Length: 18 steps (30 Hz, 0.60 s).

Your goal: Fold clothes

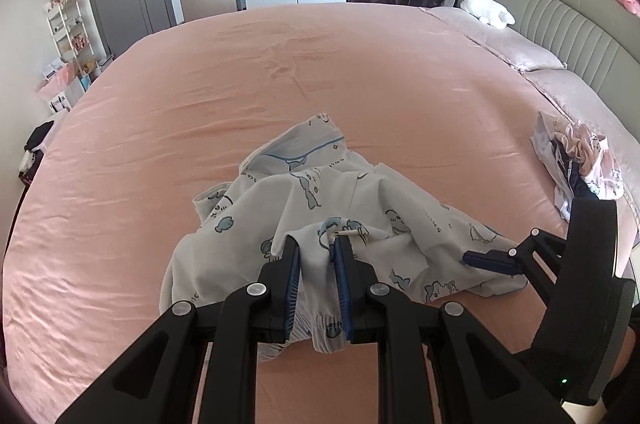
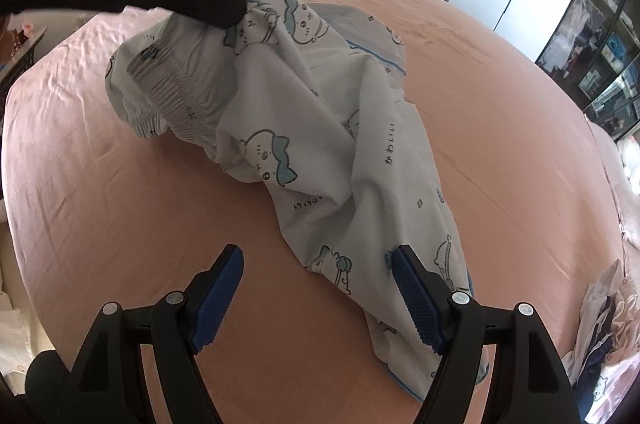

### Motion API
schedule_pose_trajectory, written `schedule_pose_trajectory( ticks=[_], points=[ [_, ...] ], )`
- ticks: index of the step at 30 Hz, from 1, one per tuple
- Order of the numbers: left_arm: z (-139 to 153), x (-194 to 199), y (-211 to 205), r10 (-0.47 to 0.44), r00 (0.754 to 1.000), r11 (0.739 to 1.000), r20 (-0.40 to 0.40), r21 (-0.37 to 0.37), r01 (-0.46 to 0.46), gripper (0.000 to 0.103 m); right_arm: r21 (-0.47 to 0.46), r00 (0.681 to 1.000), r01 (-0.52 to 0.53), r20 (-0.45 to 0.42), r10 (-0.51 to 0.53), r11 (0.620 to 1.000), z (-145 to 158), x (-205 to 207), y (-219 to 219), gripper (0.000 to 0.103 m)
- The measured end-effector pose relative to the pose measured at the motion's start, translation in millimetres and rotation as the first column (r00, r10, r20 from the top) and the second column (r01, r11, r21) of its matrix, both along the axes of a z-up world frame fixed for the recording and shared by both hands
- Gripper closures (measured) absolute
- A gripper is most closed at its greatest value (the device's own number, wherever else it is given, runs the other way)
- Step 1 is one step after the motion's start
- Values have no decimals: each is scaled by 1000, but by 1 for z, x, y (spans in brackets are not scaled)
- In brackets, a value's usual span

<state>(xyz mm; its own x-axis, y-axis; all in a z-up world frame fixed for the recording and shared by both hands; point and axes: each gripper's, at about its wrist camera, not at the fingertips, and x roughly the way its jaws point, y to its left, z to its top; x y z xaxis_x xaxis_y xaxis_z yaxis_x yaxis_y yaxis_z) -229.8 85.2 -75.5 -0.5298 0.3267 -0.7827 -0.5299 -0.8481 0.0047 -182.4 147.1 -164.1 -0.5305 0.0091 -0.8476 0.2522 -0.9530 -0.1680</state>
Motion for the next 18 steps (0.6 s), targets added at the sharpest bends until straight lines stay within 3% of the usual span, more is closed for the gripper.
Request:
schedule_pose_trajectory(
  ticks=[10, 18],
  points=[
    [12, -26, -13, 51, 998, 999, -33, 20, -50, 88, 32, 999, -37, 15, 37, 999, -15, -7, -11, 27],
    [2, -35, -27, 105, 994, 994, -27, 20, -104, 88, 17, 999, -19, 32, 18, 1000, -28, -11, -8, 27]
  ],
)
